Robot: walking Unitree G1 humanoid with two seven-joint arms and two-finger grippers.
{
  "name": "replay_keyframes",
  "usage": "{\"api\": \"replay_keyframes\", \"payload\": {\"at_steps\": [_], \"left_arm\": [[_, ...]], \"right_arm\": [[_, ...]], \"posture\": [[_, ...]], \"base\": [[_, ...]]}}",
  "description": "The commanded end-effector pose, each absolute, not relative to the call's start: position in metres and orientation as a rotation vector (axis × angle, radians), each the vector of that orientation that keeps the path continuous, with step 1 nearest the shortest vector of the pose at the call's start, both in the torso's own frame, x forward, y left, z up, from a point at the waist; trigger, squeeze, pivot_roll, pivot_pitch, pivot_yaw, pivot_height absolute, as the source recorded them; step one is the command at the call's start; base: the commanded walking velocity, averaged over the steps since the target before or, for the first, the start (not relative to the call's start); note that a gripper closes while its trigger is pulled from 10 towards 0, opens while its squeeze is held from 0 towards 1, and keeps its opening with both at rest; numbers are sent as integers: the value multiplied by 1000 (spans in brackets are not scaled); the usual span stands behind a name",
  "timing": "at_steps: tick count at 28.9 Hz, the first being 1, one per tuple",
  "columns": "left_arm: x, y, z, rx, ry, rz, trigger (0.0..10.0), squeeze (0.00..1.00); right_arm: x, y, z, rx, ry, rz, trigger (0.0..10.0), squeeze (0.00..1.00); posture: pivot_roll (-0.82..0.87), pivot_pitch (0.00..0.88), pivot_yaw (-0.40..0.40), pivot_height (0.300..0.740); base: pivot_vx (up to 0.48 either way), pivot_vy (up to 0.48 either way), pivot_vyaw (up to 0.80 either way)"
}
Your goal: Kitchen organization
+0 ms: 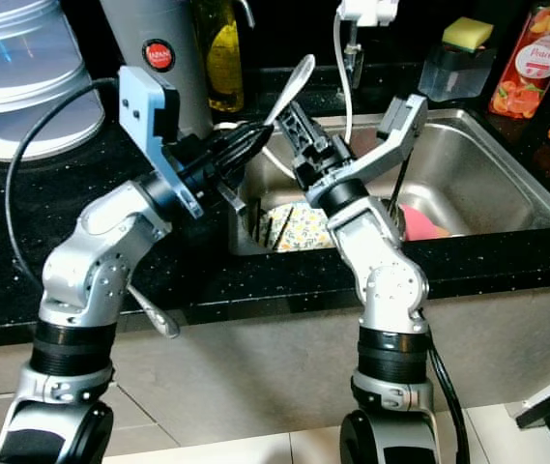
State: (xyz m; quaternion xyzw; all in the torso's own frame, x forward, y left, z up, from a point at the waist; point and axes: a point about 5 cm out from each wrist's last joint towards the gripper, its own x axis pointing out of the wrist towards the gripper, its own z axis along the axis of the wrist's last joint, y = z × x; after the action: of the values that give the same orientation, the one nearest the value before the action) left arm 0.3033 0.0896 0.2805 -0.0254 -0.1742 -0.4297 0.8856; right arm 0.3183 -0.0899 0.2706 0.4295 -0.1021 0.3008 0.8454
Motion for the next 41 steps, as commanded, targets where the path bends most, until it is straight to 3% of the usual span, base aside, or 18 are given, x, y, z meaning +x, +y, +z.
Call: {"api": "replay_keyframes", "payload": {"at_steps": [1,12,37,38,39,40,41], "left_arm": [[304,90,282,-77,-362,-885,10000,0],[313,117,291,-50,-397,-777,10000,0],[314,95,262,20,-279,-862,10000,0],[315,96,261,20,-275,-856,10000,0],[315,96,260,21,-273,-851,10000,0],[315,96,260,21,-273,-851,10000,0],[316,97,260,21,-271,-848,10000,0]], "right_arm": [[314,-83,276,894,-217,677,10000,0],[312,-88,277,882,-226,666,10000,0],[304,-76,285,844,-241,739,10000,0],[304,-76,285,843,-241,736,8745,0],[304,-77,285,842,-241,734,5255,0],[304,-77,285,842,-241,734,5255,0],[304,-77,285,841,-241,732,4118,0]], "posture": [[81,0,10,740],[80,0,13,740],[70,0,20,740],[70,0,20,740],[70,0,20,740],[70,0,20,740],[70,0,20,740]], "base": [[0,0,0],[0,0,0],[0,0,0],[0,0,0],[0,0,0],[0,0,0],[0,0,0]]}}
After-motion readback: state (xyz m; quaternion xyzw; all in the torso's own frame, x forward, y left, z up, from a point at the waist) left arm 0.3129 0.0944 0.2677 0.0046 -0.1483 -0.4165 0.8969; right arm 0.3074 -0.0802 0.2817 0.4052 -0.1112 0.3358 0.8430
